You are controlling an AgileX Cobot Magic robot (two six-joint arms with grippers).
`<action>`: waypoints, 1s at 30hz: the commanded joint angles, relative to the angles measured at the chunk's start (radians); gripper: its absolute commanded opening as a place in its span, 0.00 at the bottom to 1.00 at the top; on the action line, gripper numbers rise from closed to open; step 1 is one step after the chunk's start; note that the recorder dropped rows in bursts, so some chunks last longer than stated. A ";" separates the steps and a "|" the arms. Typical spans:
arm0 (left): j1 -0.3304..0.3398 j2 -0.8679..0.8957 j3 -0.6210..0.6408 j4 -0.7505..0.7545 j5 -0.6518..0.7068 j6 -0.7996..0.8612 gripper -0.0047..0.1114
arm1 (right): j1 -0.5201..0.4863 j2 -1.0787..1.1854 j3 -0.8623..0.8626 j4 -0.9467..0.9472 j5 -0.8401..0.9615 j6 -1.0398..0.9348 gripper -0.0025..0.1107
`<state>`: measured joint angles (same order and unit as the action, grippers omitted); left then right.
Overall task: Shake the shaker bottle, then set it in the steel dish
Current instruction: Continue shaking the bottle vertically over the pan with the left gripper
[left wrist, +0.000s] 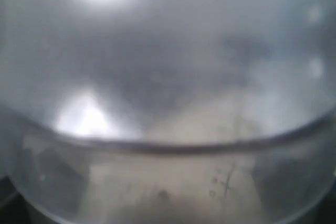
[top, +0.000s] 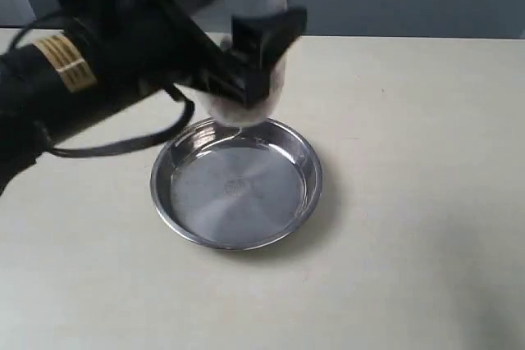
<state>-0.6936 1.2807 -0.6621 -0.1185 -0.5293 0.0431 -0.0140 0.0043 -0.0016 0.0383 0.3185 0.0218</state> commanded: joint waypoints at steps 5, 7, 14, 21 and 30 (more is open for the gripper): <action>-0.002 0.059 0.033 -0.034 -0.191 -0.013 0.04 | 0.004 -0.004 0.002 0.001 -0.012 -0.002 0.01; -0.002 0.096 0.043 -0.052 -0.083 -0.013 0.04 | 0.004 -0.004 0.002 0.001 -0.012 -0.002 0.01; -0.003 0.074 0.005 0.077 -0.094 -0.059 0.04 | 0.004 -0.004 0.002 0.001 -0.012 -0.002 0.01; 0.023 0.092 0.008 0.119 -0.001 -0.098 0.04 | 0.004 -0.004 0.002 0.001 -0.012 -0.002 0.01; 0.062 0.205 0.100 0.075 -0.072 -0.182 0.04 | 0.004 -0.004 0.002 0.001 -0.012 -0.002 0.01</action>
<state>-0.6314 1.5053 -0.5595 -0.0664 -0.5249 -0.0790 -0.0140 0.0043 -0.0016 0.0383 0.3185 0.0218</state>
